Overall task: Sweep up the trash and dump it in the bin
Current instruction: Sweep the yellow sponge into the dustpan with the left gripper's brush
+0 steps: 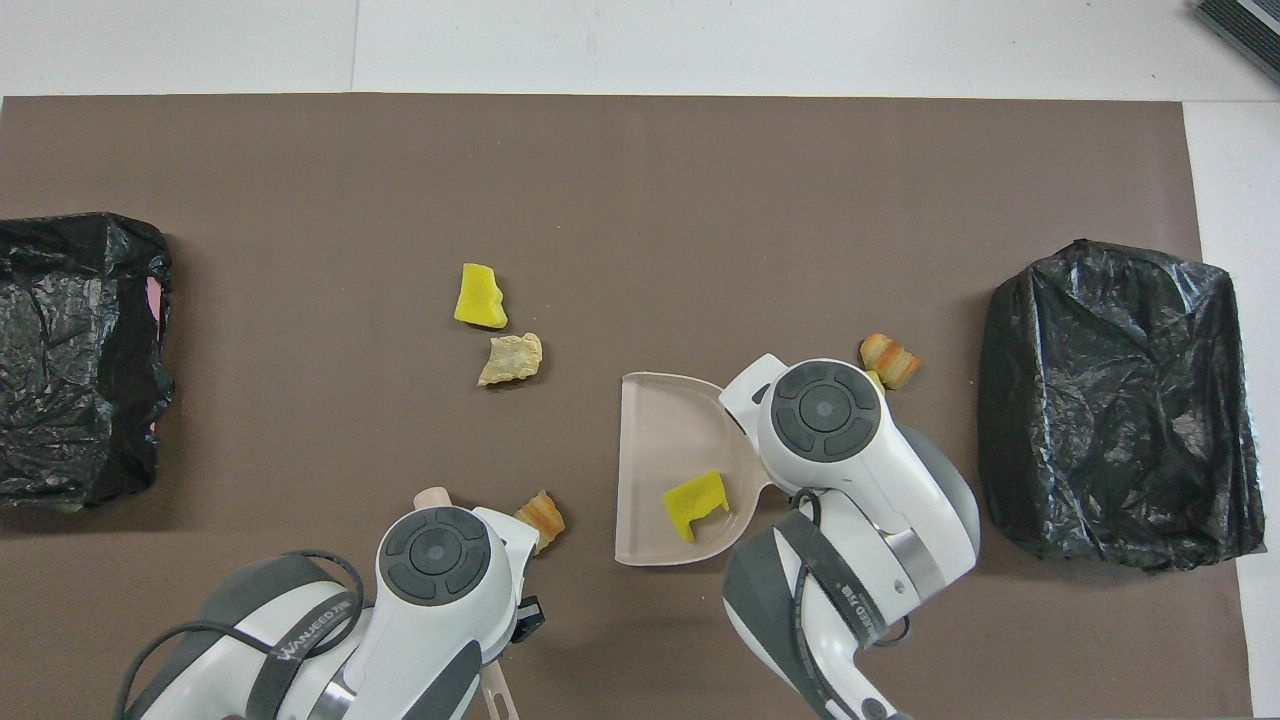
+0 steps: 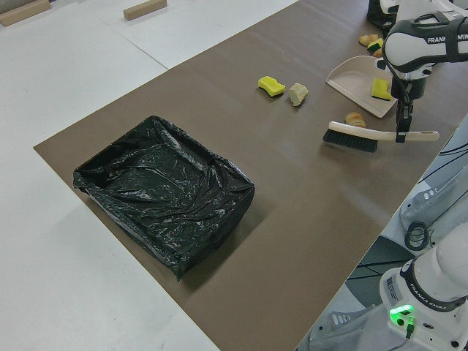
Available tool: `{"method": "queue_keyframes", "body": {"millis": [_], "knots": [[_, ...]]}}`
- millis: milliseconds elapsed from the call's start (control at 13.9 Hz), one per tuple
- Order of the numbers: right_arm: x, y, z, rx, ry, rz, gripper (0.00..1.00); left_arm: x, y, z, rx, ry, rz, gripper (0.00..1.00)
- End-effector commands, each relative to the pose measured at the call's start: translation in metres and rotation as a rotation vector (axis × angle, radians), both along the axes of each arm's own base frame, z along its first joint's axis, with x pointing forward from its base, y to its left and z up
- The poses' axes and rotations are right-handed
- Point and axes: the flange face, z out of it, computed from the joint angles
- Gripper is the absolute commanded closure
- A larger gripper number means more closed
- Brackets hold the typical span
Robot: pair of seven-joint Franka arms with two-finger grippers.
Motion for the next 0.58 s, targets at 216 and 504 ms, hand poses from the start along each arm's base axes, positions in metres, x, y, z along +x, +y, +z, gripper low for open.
{"method": "queue_keyframes", "body": {"millis": [216,504], "knots": [[0.003,-0.008,0.000,0.000,-0.029,0.158,1.00,0.020,-0.042,0.003,-0.213,-0.045,0.035,1.00],[0.002,-0.008,0.000,-0.001,-0.028,0.156,1.00,0.036,-0.076,0.016,-0.332,-0.124,-0.093,1.00]]}}
